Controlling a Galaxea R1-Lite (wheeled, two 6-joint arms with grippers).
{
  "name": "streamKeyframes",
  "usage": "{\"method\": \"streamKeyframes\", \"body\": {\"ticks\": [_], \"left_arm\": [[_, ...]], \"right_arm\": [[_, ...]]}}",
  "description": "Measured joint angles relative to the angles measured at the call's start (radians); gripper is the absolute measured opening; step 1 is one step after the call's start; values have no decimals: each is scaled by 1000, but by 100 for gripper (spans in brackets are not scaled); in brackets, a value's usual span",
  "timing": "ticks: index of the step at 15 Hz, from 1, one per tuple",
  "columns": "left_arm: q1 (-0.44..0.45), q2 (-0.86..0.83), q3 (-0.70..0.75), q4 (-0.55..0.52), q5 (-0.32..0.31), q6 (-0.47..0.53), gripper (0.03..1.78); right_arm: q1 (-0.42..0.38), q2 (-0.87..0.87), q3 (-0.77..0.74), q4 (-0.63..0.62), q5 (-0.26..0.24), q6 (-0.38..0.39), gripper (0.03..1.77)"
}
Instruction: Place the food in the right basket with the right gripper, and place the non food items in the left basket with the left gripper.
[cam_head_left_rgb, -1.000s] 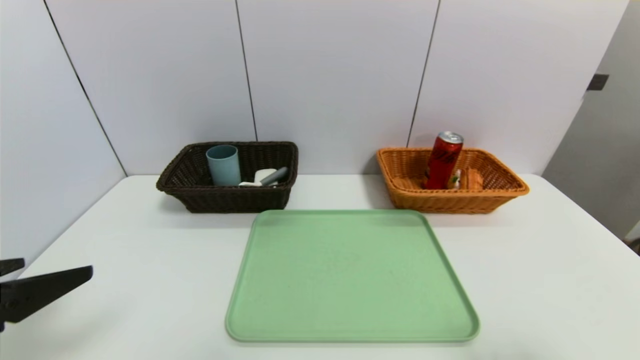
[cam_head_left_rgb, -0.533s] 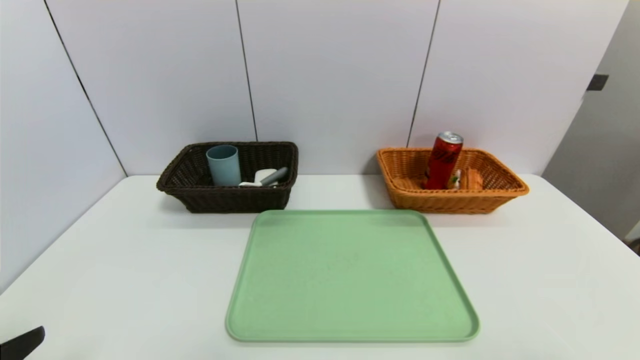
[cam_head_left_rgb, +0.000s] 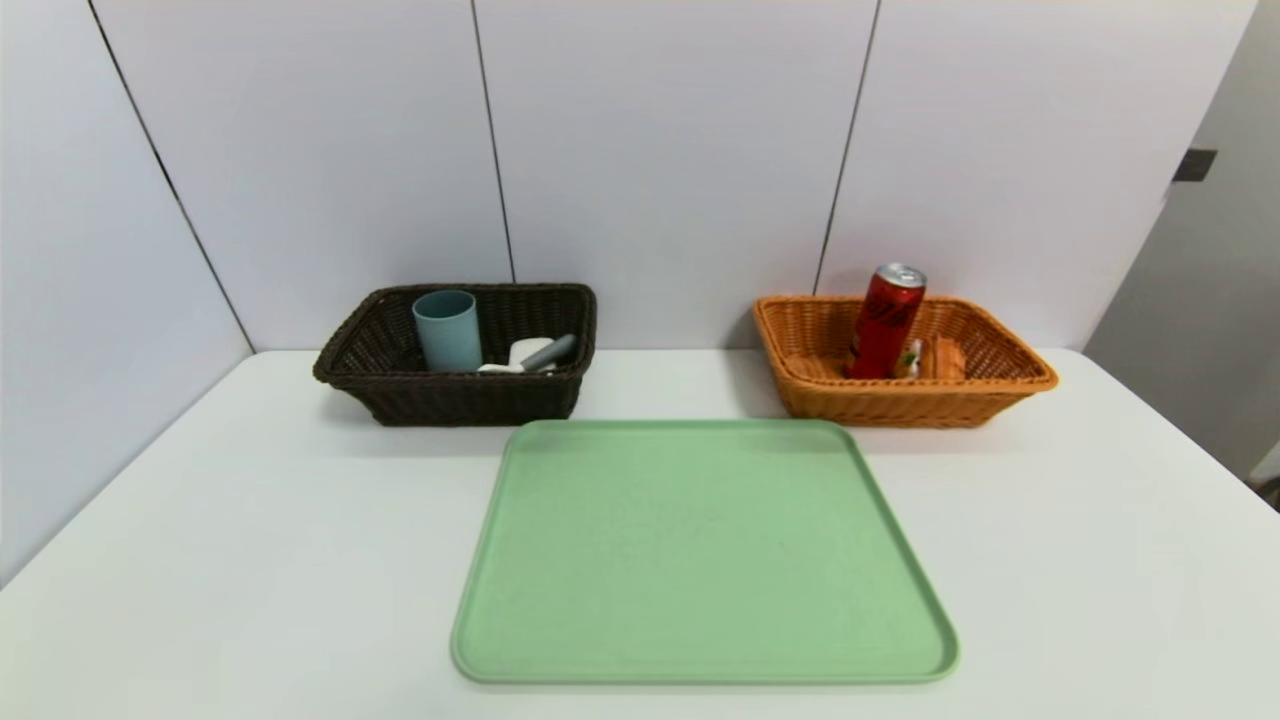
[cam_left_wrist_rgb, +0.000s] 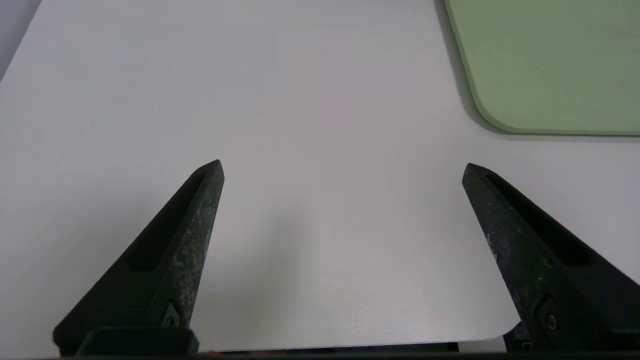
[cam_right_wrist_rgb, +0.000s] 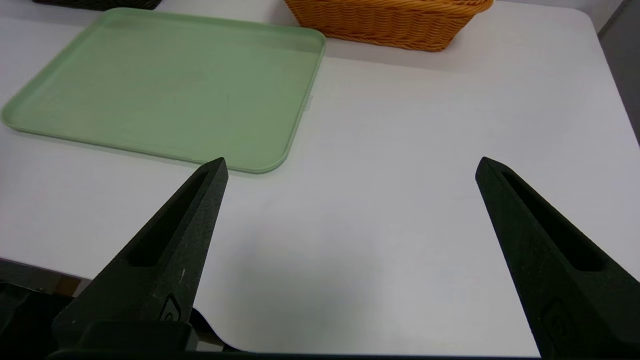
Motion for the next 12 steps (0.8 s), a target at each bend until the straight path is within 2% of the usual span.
{"method": "streamKeyframes", "body": {"ticks": [5,9,10,12], "left_arm": [[-2,-119,76,11,-3,-1,169],[-6,-165,121,-38,2,3,169],[-7,-184,145,-57,5,12,169],[-10,-230,196,-113,13,42,169]], "right_arm": [[-19,-151,94,-9,20,-1,171],[-32,-268,152,-11,16,-5,171],[-34,-291,166,-18,7,-5,171],[-36,-325,209,-74,-56,-5,171]]}}
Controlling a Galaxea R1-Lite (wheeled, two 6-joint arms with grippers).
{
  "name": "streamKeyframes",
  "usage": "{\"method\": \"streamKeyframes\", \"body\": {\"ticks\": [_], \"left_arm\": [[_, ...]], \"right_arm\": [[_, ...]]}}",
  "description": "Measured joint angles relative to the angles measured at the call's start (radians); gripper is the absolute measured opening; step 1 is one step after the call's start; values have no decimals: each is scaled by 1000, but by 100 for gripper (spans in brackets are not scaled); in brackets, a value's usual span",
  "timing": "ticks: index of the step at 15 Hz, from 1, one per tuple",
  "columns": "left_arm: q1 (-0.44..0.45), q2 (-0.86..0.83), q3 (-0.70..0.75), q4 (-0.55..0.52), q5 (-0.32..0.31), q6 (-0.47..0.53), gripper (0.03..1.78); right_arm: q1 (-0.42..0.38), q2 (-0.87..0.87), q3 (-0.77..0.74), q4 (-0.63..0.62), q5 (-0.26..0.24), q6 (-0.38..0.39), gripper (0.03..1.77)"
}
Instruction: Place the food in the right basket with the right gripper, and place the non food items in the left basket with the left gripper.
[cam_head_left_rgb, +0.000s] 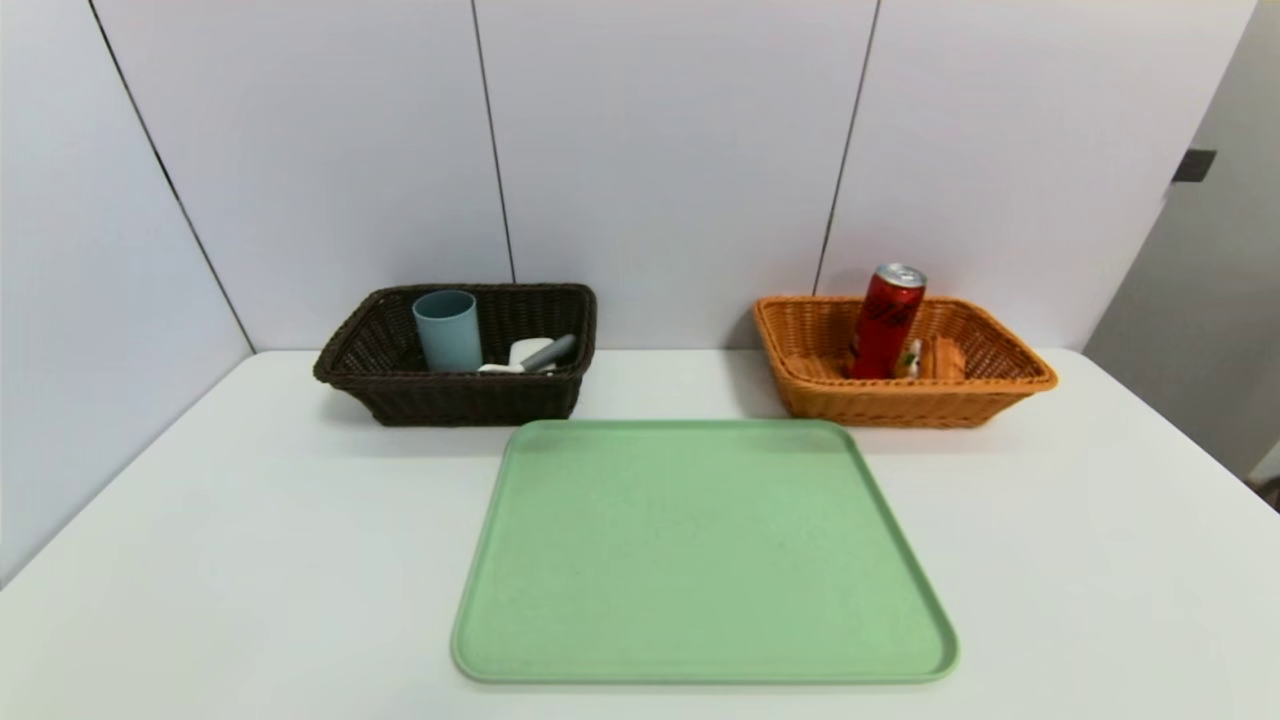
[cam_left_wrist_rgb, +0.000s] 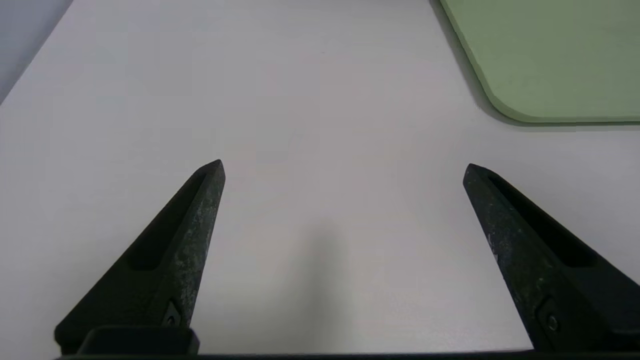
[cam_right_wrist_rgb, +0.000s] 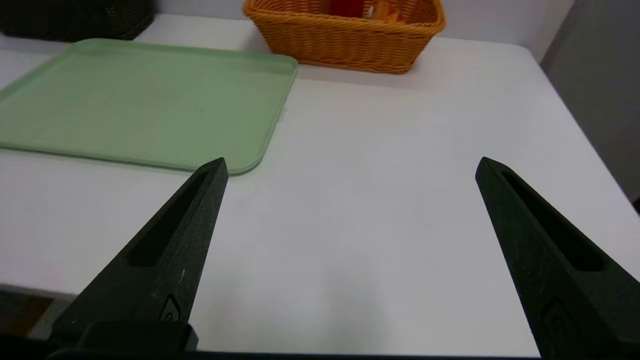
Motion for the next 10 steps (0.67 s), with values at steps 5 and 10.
{"method": "streamKeyframes", "body": {"ticks": [5,10], "left_arm": [[-1,-74,78,-58,20,19,169],[-1,-82,190,-220,58,56,169]], "right_arm": [[-1,-54,145,-137,-168,-10,171],[-1,-67,364,-410,-219,-109,171]]}}
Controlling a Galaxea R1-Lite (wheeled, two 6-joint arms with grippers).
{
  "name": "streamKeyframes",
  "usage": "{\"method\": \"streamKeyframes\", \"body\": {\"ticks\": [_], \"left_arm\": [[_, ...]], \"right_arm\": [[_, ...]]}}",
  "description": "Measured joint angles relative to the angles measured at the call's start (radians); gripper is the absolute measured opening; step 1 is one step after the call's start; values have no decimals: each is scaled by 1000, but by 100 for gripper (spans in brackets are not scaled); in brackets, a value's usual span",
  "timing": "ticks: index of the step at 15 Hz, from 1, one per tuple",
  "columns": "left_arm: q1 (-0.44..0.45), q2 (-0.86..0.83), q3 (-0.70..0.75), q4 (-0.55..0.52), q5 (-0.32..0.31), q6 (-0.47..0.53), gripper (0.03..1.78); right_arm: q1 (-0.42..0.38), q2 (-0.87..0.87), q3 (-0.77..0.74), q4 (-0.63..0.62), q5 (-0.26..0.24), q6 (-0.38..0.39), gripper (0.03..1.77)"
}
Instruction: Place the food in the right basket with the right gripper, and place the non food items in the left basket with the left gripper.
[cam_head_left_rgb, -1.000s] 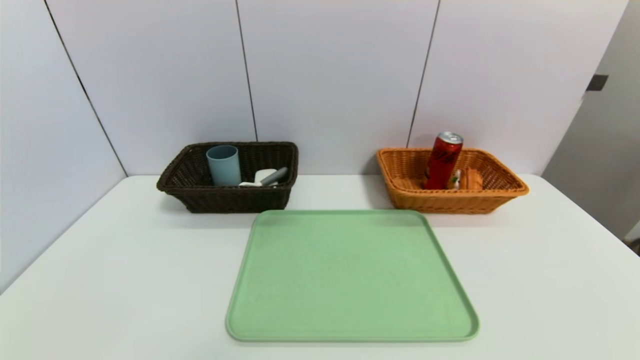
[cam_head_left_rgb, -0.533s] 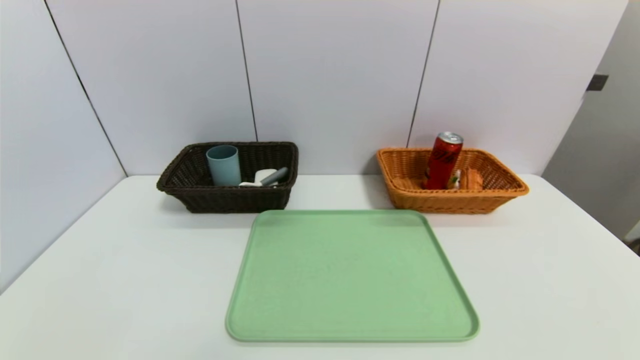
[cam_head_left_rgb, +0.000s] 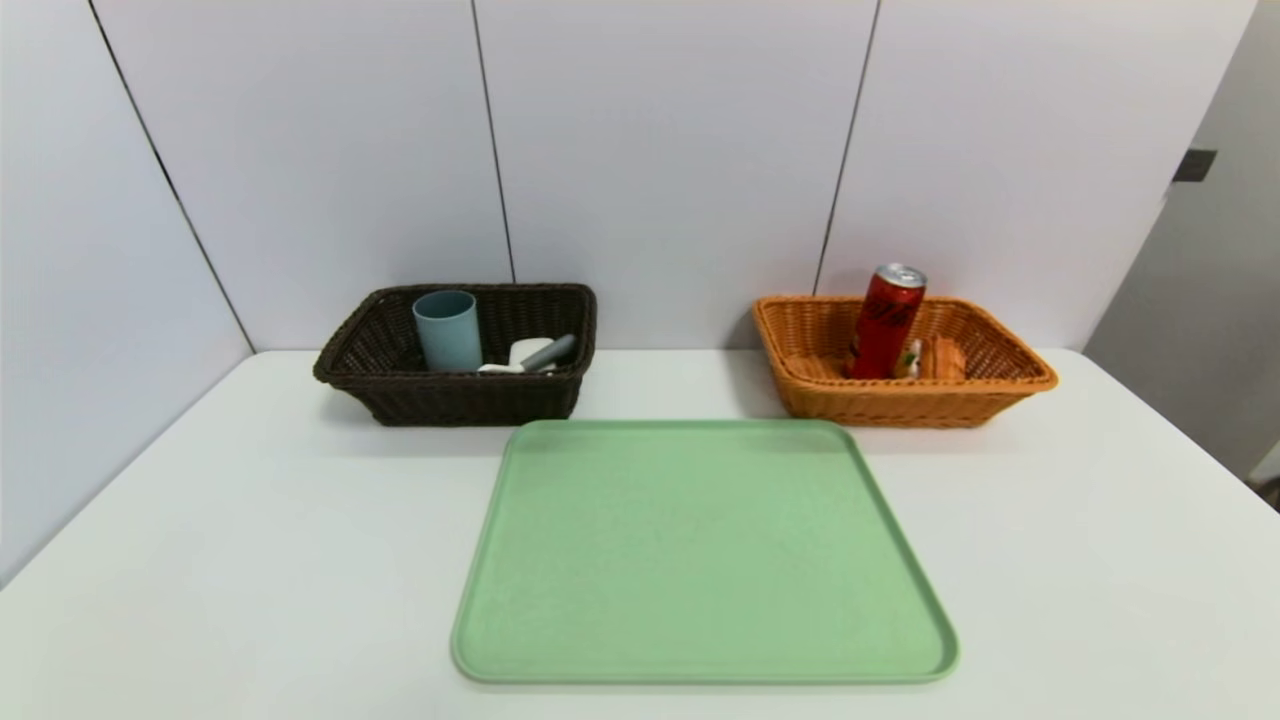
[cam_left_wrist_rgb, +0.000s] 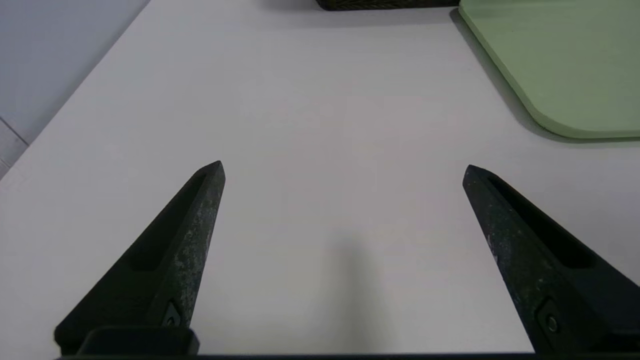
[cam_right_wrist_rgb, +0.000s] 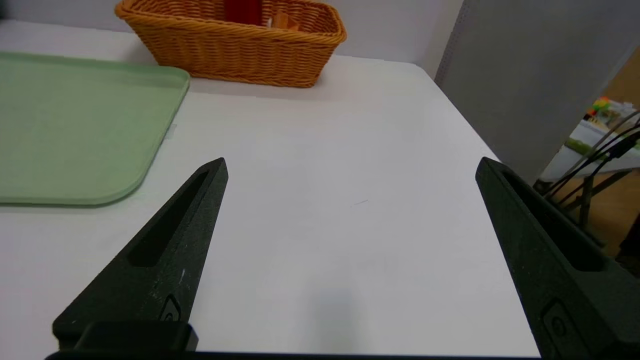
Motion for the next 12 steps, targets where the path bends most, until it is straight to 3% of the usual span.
{"method": "streamKeyframes", "body": {"ticks": [2,5,12], "left_arm": [[0,-1,28,-19,8,8,169],[0,-1,37,-23,5,8,169],[0,-1,45,-40,5,71,169]], "right_arm": [[0,0,71,-121,29,-48,171],[0,0,113,-145,115,-29,171],[0,0,121,-129,140,-15,171]]}}
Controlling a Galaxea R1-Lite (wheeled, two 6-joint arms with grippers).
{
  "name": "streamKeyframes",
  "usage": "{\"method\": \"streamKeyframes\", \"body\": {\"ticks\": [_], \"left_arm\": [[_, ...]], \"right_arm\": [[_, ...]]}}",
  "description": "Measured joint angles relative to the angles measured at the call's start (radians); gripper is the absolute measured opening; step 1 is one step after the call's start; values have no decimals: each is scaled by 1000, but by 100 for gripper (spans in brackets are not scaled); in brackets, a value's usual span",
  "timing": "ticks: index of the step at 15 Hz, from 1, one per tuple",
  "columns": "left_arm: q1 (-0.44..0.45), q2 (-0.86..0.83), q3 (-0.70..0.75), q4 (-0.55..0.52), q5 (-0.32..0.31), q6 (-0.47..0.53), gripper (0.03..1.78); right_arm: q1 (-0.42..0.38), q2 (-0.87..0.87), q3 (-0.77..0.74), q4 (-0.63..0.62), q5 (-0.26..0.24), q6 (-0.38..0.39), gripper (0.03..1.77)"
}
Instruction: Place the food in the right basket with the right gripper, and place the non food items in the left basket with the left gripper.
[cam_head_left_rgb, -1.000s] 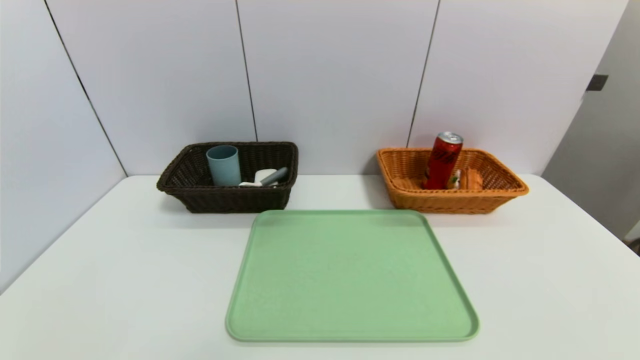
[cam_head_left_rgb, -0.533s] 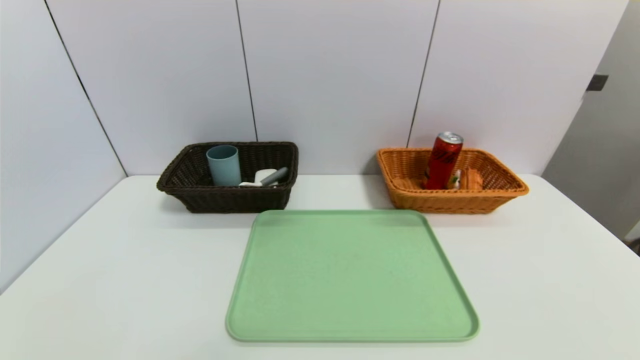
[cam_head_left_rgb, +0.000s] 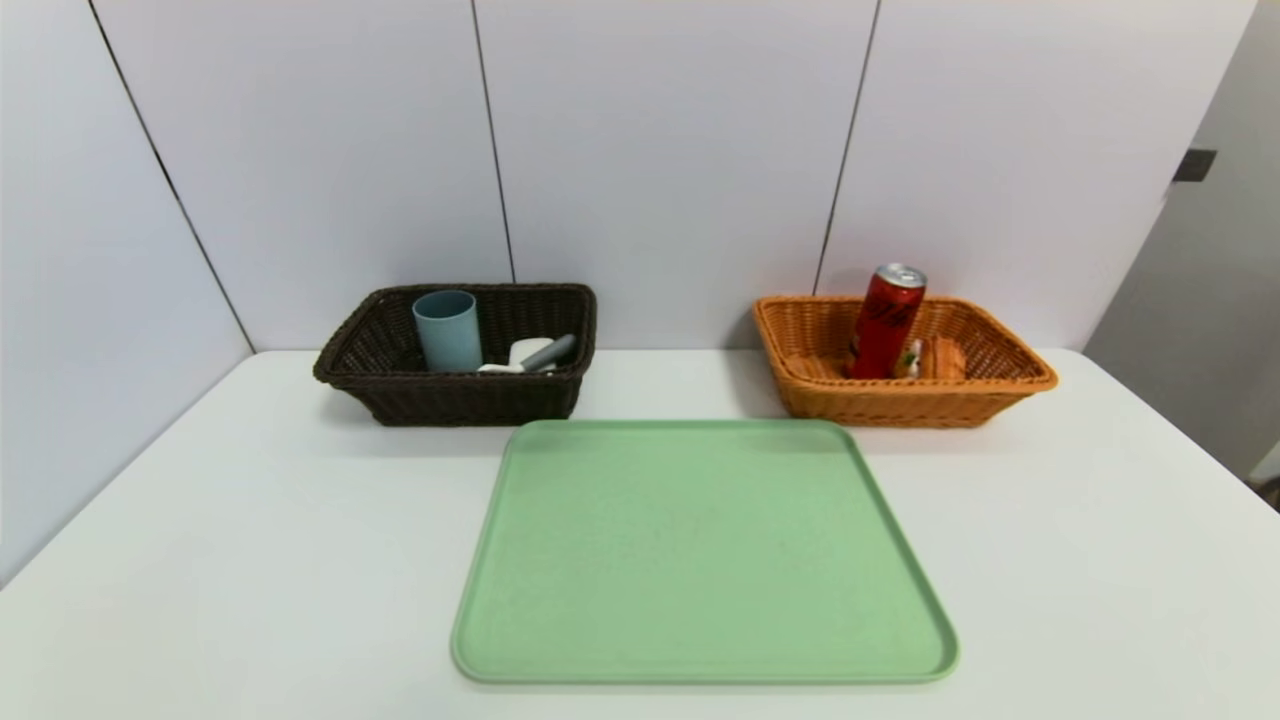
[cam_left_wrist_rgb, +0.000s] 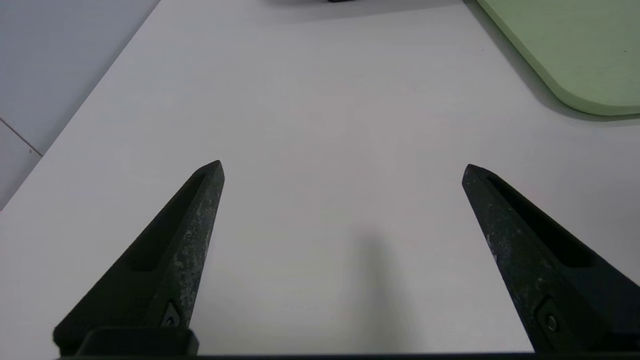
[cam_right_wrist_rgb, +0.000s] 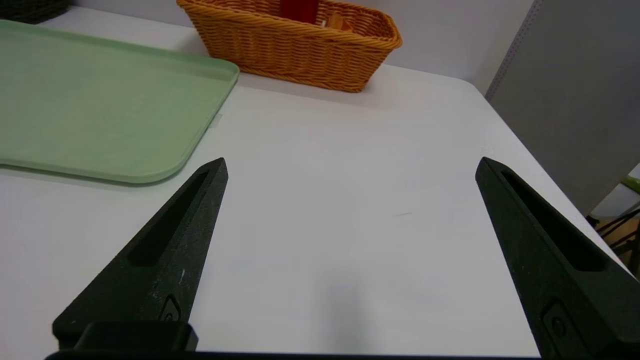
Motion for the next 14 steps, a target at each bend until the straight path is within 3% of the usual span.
{"method": "streamKeyframes", "body": {"ticks": [3,6,14], "left_arm": [[0,0,10,-23,5,3,169],[0,0,43,-126,1,-29,169],[0,0,50,-129,6,-98,169]], "right_arm": [[0,0,-3,73,20,26,171],[0,0,-1,63,13,70,171],[0,0,0,61,3,102,171]]}}
